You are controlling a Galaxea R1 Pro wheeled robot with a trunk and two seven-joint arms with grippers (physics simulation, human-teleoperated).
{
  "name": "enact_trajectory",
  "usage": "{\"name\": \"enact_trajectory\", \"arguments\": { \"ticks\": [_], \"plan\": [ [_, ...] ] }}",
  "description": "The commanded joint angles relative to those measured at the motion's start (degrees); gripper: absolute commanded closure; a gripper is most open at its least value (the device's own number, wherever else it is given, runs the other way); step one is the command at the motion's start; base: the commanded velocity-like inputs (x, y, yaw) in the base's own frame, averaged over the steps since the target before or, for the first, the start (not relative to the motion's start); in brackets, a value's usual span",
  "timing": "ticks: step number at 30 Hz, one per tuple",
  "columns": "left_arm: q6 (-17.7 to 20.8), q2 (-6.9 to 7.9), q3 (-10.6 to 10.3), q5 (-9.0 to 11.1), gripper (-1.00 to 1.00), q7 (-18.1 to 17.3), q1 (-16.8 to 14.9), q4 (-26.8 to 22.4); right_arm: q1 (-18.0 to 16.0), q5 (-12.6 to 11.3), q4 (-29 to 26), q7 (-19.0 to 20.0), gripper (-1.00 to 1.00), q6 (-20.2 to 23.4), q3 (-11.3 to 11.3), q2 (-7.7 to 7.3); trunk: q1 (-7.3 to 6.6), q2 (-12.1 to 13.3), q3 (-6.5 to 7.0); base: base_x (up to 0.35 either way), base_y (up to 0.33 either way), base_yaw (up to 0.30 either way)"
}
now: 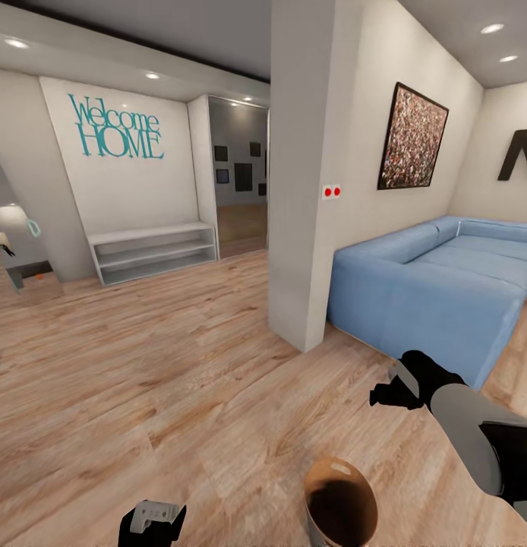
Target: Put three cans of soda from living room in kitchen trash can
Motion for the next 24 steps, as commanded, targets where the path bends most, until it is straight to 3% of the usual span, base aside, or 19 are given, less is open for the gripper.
{"name": "enact_trajectory", "arguments": {
  "ticks": [1, 11, 24],
  "plan": [
    [0.0, 0.0, 0.0, 0.0, -1.0, 0.0, 0.0, 0.0, 0.0, 0.0, 0.0, 0.0, -1.0, 0.0, 0.0, 0.0, 0.23, -0.4, -0.18, 0.002, 0.0, 0.0],
    [0.0, 0.0, -0.1, -0.1, -1.0, 0.0, 0.0, 0.1, 0.0, 0.0, 0.0, 0.0, -1.0, 0.0, 1.5, 0.08, 2.42, -4.4, -1.98, 0.0, 0.0, 0.0],
    [0.0, 0.0, -0.1, -0.2, -1.0, -0.1, 0.0, 0.0, 0.0, -0.1, 0.0, 0.2, -1.0, 0.0, 1.7, 0.13, 5.28, -9.6, -4.31, 0.0, 0.0, 0.0]
  ]
}}
